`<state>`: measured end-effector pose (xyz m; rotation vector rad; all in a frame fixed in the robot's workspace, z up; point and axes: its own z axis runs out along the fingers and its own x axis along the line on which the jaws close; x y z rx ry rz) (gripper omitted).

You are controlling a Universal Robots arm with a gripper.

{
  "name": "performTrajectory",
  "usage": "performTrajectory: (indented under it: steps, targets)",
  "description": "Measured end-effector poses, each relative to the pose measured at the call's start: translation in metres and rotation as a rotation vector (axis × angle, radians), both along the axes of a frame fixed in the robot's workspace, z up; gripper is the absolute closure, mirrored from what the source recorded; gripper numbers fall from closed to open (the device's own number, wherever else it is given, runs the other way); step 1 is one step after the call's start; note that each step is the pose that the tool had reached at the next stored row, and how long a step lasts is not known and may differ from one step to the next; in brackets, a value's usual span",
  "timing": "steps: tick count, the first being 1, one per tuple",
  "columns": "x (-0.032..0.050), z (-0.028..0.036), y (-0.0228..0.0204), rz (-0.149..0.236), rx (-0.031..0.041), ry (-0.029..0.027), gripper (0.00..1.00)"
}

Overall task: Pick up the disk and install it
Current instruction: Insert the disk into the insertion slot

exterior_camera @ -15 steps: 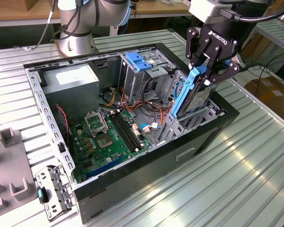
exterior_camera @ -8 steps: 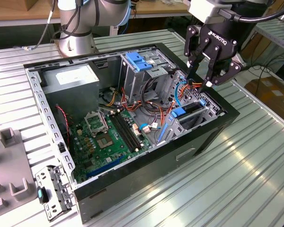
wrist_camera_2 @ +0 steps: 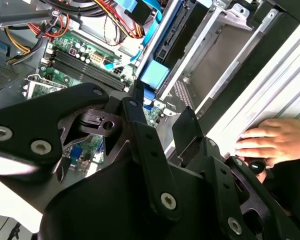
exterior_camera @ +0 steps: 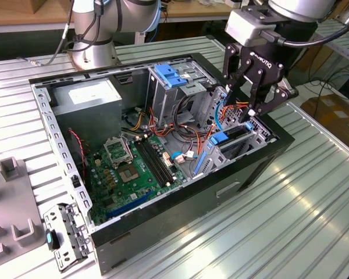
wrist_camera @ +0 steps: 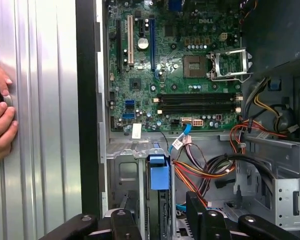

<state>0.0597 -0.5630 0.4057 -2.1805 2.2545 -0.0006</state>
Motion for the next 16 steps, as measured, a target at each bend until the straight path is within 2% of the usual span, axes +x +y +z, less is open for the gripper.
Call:
performTrajectory:
  steps: [4, 9, 10, 16]
  targets:
    - [0.0000, -0.0104, 0.0000, 0.000, 0.0013, 0.0000, 0.49]
    - [0.0000, -0.0168, -0.0001, 0.000, 0.0049, 0.0000, 0.49]
    - [0.0000, -0.0212, -0.0002, 0.000, 0.0063, 0.0000, 0.49]
    - [0.0000, -0.0230, -0.0001, 0.000, 0.0086, 0.0000, 0.51]
